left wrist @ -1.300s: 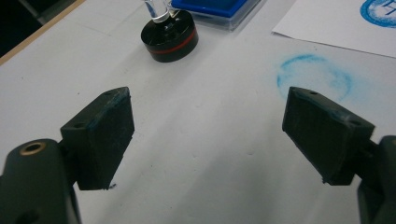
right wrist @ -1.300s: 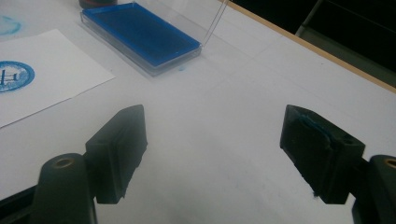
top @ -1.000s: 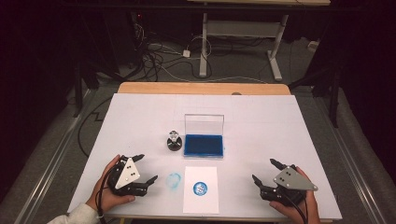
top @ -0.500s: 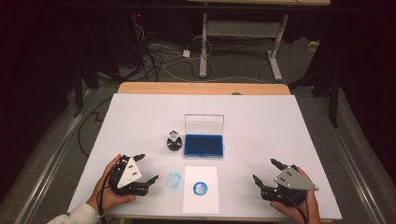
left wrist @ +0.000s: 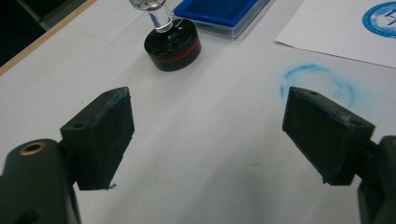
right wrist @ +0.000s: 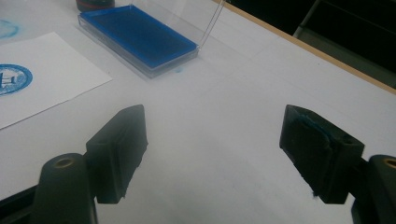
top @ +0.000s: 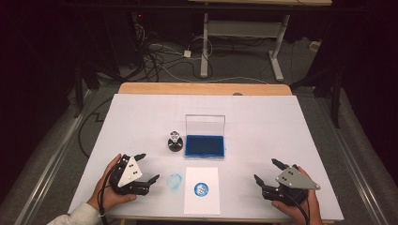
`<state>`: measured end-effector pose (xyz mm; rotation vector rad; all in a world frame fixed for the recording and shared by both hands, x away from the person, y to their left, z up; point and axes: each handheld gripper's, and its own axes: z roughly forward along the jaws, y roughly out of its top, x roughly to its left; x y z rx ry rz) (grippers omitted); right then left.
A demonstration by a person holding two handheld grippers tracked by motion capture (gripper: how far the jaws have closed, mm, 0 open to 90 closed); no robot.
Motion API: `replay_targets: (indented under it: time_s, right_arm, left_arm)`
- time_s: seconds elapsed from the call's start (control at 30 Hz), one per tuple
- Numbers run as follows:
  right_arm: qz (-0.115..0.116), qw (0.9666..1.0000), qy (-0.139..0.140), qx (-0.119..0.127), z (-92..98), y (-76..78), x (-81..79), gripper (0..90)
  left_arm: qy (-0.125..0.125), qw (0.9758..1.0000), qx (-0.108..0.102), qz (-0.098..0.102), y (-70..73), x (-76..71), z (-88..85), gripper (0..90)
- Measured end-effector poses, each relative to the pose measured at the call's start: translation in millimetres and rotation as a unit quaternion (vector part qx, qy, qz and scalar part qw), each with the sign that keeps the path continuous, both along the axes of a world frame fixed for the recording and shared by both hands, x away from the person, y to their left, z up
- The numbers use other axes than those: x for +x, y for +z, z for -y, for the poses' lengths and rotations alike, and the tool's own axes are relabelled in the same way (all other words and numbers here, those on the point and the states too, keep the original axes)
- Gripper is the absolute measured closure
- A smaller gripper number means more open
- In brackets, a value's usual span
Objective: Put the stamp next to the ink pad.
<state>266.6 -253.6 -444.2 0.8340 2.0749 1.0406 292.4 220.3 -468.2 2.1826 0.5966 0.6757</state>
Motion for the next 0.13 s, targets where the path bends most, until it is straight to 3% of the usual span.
replay_targets:
  time_s: [0.13]
  right_arm:
    - [-0.002,1.0000,-0.002,0.002,0.1,0.5,0.9,23.0]
  left_arm:
    - [-0.003,1.0000,-0.002,-0.001,0.0,3.4,1.2,16.5]
